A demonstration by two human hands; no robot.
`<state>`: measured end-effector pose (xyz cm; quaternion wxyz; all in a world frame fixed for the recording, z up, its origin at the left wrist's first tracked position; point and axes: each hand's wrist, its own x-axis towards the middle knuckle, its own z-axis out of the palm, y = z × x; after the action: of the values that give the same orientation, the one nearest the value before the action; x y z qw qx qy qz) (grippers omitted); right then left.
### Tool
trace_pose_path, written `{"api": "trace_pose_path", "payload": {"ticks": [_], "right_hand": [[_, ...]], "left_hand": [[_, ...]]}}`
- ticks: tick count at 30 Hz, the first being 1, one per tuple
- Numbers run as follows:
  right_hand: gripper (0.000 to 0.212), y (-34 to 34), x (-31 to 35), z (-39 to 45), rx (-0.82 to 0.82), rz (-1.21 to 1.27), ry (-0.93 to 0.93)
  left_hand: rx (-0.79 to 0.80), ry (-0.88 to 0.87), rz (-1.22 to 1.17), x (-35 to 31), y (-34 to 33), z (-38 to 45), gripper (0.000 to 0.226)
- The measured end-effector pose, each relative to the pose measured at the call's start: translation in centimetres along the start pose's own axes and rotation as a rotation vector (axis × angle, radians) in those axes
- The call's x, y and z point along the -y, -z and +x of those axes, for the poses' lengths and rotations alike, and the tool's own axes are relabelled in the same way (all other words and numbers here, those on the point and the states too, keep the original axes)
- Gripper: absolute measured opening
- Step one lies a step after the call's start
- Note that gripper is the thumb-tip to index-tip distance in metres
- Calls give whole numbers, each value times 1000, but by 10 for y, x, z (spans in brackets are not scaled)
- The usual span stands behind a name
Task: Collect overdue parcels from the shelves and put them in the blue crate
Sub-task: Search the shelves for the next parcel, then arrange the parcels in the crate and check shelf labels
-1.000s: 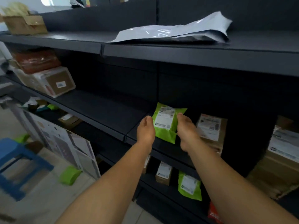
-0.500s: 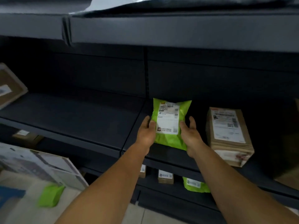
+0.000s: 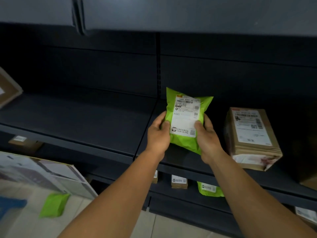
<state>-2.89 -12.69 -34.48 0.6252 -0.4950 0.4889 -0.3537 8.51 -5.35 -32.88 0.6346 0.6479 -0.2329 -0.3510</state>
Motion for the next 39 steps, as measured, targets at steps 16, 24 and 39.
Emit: {"api": "trace_pose_path", "payload": {"ticks": [16,24,39], "right_hand": [[48,3,8,-7,20,-179,-64],[58,3,20,-15,34,-299,-71],[79,87,76,-25,-296,-364,301]], "left_hand": [[-45,61,54,7,-11,0,37],[-157,-1,261,14,-9,12,47],[112,-147,115,-33,-129,-51,49]]}}
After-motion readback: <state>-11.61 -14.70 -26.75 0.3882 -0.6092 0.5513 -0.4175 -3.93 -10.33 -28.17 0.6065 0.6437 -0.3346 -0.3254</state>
